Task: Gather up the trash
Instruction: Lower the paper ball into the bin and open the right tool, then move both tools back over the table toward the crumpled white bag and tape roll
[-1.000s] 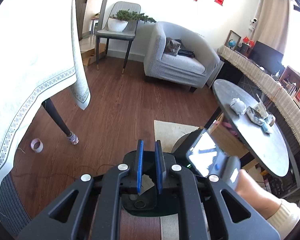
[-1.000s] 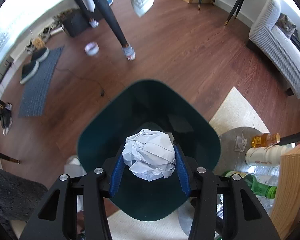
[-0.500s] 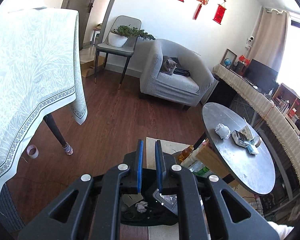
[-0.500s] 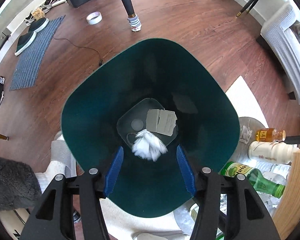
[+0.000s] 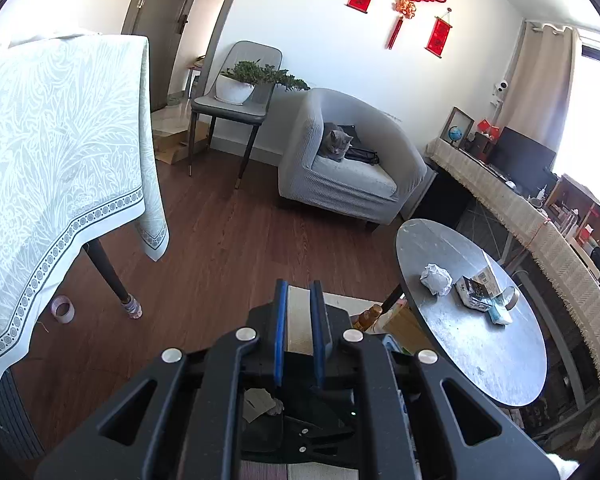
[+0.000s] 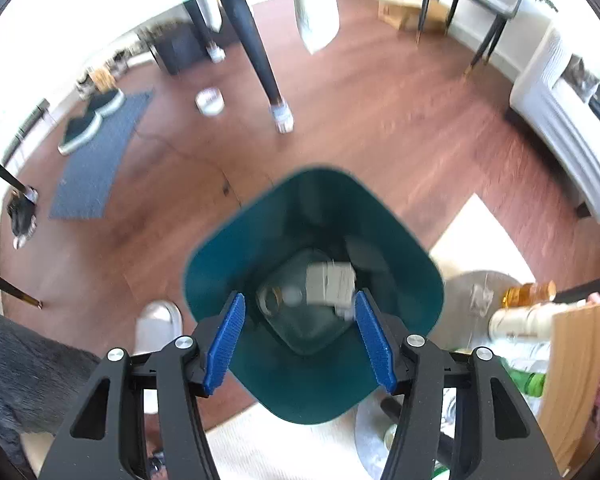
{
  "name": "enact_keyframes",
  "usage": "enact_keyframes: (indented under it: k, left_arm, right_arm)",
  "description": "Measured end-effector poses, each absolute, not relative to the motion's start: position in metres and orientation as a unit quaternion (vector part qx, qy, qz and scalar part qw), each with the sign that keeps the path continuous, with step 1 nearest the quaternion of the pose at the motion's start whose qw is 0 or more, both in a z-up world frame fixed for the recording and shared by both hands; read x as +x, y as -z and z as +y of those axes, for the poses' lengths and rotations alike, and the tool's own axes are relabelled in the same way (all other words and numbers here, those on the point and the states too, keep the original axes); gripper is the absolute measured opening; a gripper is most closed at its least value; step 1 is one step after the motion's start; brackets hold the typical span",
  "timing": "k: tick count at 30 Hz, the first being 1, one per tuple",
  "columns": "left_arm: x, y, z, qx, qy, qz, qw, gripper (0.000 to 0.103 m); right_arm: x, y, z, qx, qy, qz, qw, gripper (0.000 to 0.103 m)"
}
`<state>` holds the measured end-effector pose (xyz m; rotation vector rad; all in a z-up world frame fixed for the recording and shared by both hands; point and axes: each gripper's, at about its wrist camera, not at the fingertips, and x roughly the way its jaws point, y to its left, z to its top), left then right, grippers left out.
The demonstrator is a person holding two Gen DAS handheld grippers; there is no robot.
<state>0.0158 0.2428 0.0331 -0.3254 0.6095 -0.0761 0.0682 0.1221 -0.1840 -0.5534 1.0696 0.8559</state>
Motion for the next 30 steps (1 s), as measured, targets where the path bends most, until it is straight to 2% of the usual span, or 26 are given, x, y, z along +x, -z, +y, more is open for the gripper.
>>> enact_keyframes:
  k: [3, 6, 13, 18, 22, 30]
  left_arm:
    - [0.019, -0.033, 0.239, -0.156, 0.033, 0.298, 0.941, 0.013]
    - [0.024, -0.033, 0.234, -0.157, 0.032, 0.299, 0.941, 0.013]
    - [0.034, -0.030, 0.216, -0.145, 0.033, 0.302, 0.942, 0.015]
    - [0.043, -0.026, 0.197, -0.140, 0.042, 0.307, 0.940, 0.025]
    - [0.049, -0.023, 0.171, -0.117, 0.060, 0.308, 0.942, 0.045]
    - [0.063, -0.018, 0.118, -0.069, 0.095, 0.308, 0.944, 0.057]
  right_arm:
    - [0.063, 0.159, 0.116, -0.241, -0.401, 0.459, 0.755, 0.058]
    - [0.062, 0.137, 0.107, -0.227, -0.406, 0.441, 0.768, 0.052]
    - [0.063, 0.097, 0.075, -0.198, -0.394, 0.399, 0.804, 0.047]
    - [0.068, 0.075, 0.044, -0.171, -0.377, 0.376, 0.829, 0.047]
    - [0.068, 0.058, 0.017, -0.159, -0.357, 0.356, 0.849, 0.047]
    - [0.079, 0.042, -0.049, -0.128, -0.302, 0.339, 0.882, 0.047]
